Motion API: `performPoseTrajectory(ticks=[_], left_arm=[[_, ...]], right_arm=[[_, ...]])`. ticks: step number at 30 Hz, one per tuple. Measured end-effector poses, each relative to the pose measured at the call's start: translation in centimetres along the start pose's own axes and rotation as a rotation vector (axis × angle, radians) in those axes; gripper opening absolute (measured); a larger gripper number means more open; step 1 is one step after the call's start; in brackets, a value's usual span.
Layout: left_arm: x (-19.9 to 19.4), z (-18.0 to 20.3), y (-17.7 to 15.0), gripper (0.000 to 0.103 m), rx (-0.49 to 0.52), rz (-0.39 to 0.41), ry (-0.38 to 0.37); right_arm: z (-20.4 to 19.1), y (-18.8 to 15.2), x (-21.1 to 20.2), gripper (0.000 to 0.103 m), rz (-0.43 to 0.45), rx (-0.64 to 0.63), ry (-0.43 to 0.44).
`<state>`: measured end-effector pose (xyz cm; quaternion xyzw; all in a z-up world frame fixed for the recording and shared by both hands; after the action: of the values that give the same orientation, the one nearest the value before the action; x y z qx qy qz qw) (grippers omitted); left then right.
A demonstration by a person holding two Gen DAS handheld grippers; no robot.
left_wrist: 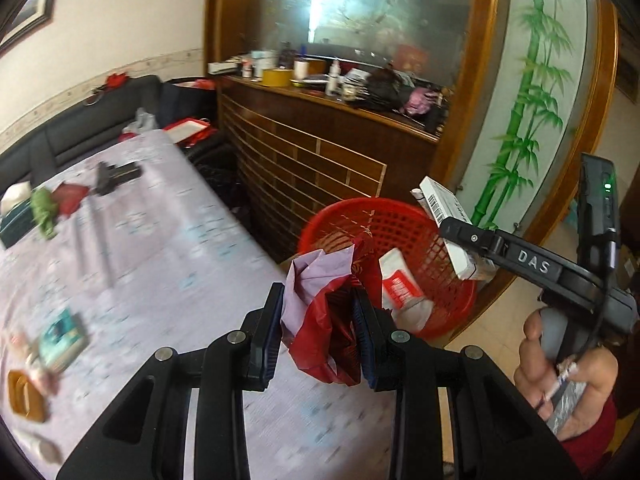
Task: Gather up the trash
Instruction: 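Carry both items over the red wastebasket and open both tools, then return to the table and grasp the white spray bottle with left tool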
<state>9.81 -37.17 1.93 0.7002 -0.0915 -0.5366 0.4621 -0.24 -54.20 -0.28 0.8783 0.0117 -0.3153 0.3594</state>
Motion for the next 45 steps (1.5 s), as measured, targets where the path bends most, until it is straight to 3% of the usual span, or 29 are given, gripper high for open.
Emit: performPoseTrajectory(ticks=[4, 7, 10, 18, 27, 34, 38, 42, 45], left_arm=[[3.2, 2.0, 1.8, 0.034, 0.022, -0.017, -0.021], [5.2, 2.4, 2.7, 0.064, 0.013, -0.026, -0.003], [4.8, 1.6, 2.2, 0.065, -0.012, -0.028, -0.009], [-0.6, -2.9, -1.6, 0.065, -0.039, -0.003, 0.058], [-7.0, -10.0, -8.8, 0.066, -0.159, -0.027, 0.169], [-11.7, -16.7, -16.1, 0.066, -0.341, -0.073, 0.239], [-14.7, -21.2, -20.4, 0.066, -0.518, -0.085, 0.276], [-16.6, -24.6, -23.2, 0.066, -0.634, -0.085, 0.343], [-16.5, -26.5, -24.3, 0.062, -0.708, -0.089, 0.345]], right_arm=[[1.7, 1.4, 0.3, 0.06, 0.002, 0.042, 0.006], [2.0, 2.3, 0.7, 0.062, 0.017, 0.043, 0.005], [2.4, 3.1, 2.1, 0.069, 0.009, 0.046, 0.005], [1.2, 1.1, 0.9, 0.069, 0.007, 0.02, 0.056], [-7.5, -6.0, 2.7, 0.069, -0.129, -0.146, 0.147], [-15.3, -12.8, 4.7, 0.069, -0.249, -0.311, 0.223], [-19.2, -16.3, 5.0, 0.069, -0.3, -0.401, 0.26], [-21.3, -18.4, 5.2, 0.069, -0.33, -0.46, 0.279], [-22.2, -19.3, 5.2, 0.069, -0.339, -0.488, 0.29]])
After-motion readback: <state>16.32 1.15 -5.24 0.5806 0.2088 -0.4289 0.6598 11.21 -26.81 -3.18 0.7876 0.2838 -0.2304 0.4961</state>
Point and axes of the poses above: each gripper's, at about its wrist camera, not at the fingertips, and x roughly the way its jaws point, z to its right, y to its top, the point moved 3 cm from there along x, roughly the way its jaws point, and after that the axes turned 7 degrees about x, right-handed, at the moved point
